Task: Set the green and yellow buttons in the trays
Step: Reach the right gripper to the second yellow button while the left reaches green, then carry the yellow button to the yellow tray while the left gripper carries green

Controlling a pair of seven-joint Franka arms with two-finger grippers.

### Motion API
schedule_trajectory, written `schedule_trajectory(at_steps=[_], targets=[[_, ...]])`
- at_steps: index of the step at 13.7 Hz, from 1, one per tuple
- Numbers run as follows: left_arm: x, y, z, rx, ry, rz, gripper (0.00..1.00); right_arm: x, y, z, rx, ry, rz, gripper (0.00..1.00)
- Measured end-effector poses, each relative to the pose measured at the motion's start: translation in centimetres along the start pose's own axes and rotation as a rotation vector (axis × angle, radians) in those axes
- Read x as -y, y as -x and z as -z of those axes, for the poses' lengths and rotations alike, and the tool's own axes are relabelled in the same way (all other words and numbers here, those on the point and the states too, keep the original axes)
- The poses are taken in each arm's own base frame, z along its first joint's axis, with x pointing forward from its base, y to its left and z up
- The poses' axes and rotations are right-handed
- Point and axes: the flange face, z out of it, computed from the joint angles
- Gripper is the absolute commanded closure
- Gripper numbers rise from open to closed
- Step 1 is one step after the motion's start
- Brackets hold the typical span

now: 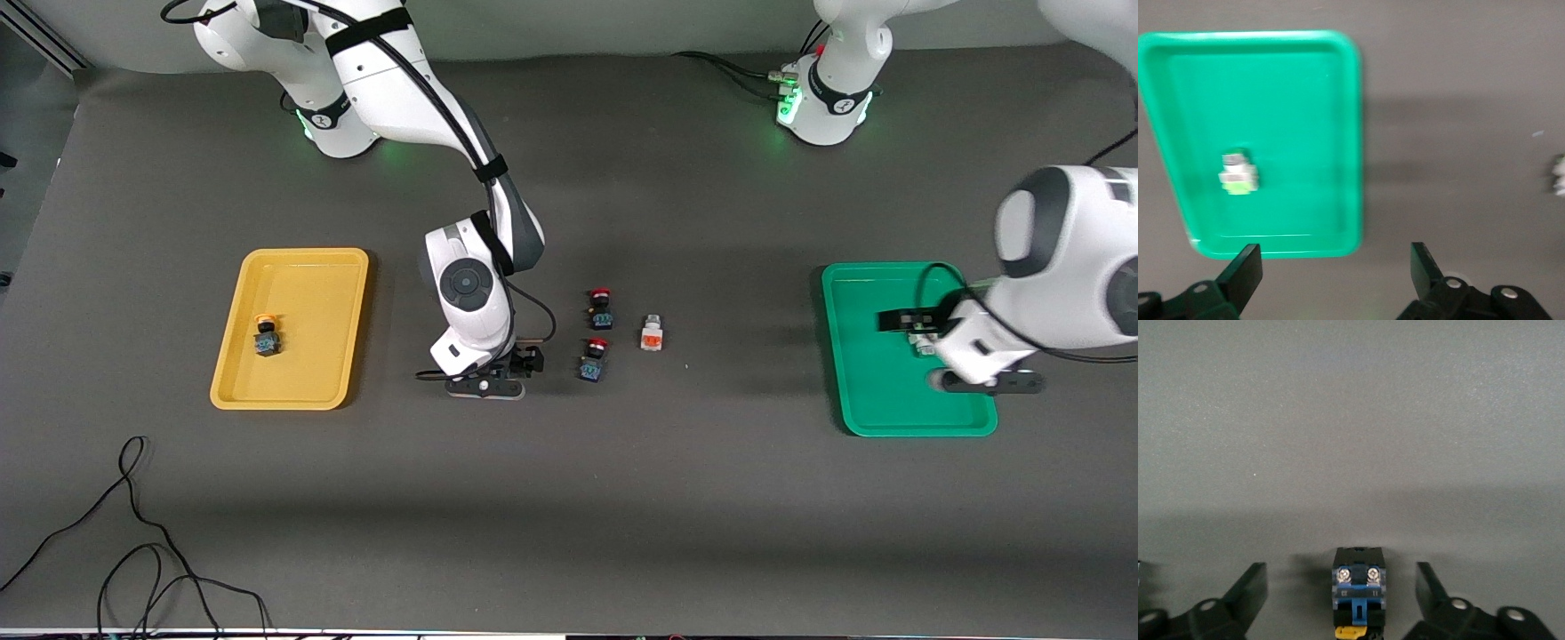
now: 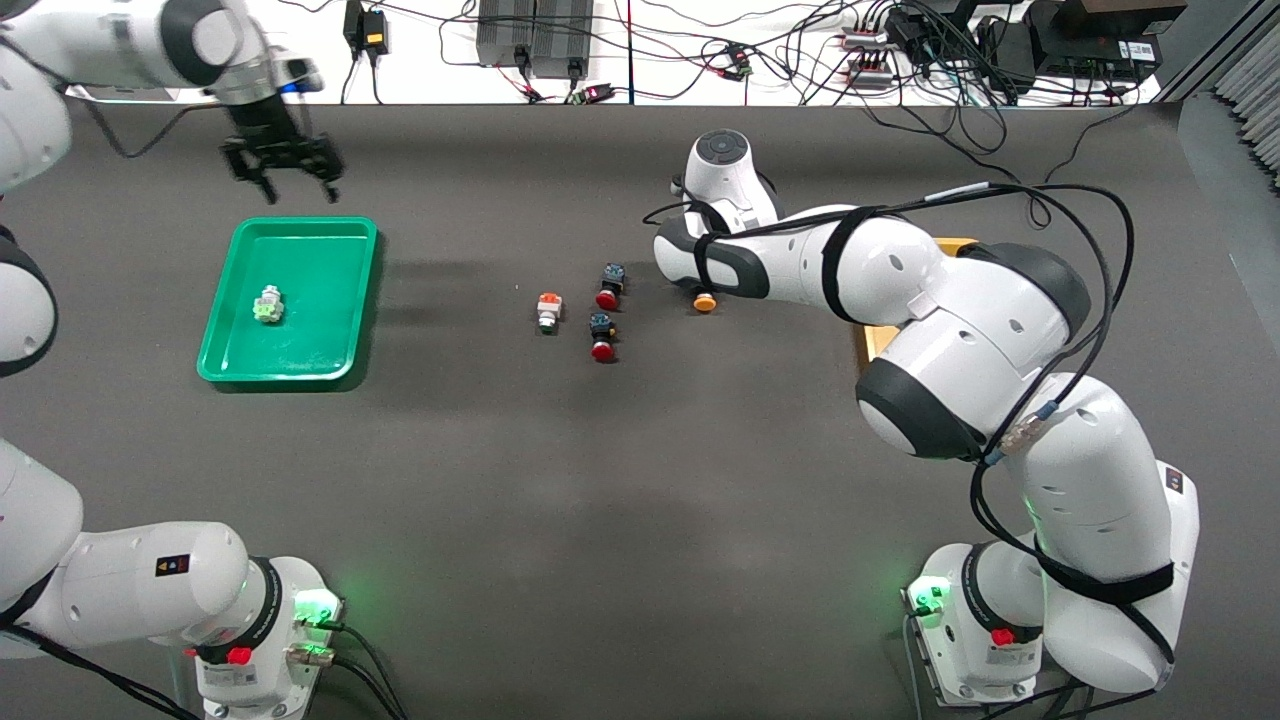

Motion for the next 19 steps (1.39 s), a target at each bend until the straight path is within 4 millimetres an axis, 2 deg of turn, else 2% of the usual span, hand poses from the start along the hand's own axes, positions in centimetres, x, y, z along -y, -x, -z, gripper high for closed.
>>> schedule_trajectory(at_steps=[1, 3, 4, 6, 8, 10, 12, 15, 17, 19], targets=[[-3.4, 0.4, 0.2, -0.006, -0.002, 0.027, 0.02, 0.0, 0.0, 0.0, 0.000, 0.000, 0.000, 0.60], [-10.2, 1.2, -0.4, -0.014, -0.006, 0.071, 0.02, 0.0, -0.1, 0.0, -0.001, -0.001, -0.001, 0.73], [-13.1, 1.4, -1.2, -0.015, -0.002, 0.084, 0.02, 0.0, -0.1, 0.0, -0.001, -0.001, -0.001, 0.76], [-17.8, 1.1, -3.7, -0.014, 0.028, 0.094, 0.02, -0.1, -0.2, 0.1, -0.001, -0.001, -0.003, 0.76], [-21.3, 0.3, -7.2, -0.018, 0.060, 0.114, 0.02, -0.2, -0.4, 0.3, -0.003, -0.004, 0.005, 0.76], [-24.2, 0.0, -10.8, -0.018, 0.077, 0.117, 0.03, -0.3, -0.7, 1.6, 0.013, -0.008, 0.009, 0.76], [-26.3, 0.2, -13.5, -0.015, 0.084, 0.118, 0.03, -0.2, -1.2, 4.9, 0.040, -0.026, 0.008, 0.76], [-27.5, 0.1, -16.1, -0.014, 0.091, 0.111, 0.04, -0.8, -2.2, 12.1, 0.089, -0.067, 0.004, 0.76], [-28.5, 0.4, -17.6, -0.022, 0.095, 0.105, 0.04, -2.6, -3.1, 17.1, 0.114, -0.093, 0.018, 0.76], [-29.1, 0.9, -19.4, -0.033, 0.083, 0.088, 0.04, -5.8, -4.3, 20.7, 0.136, -0.105, 0.065, 0.76]])
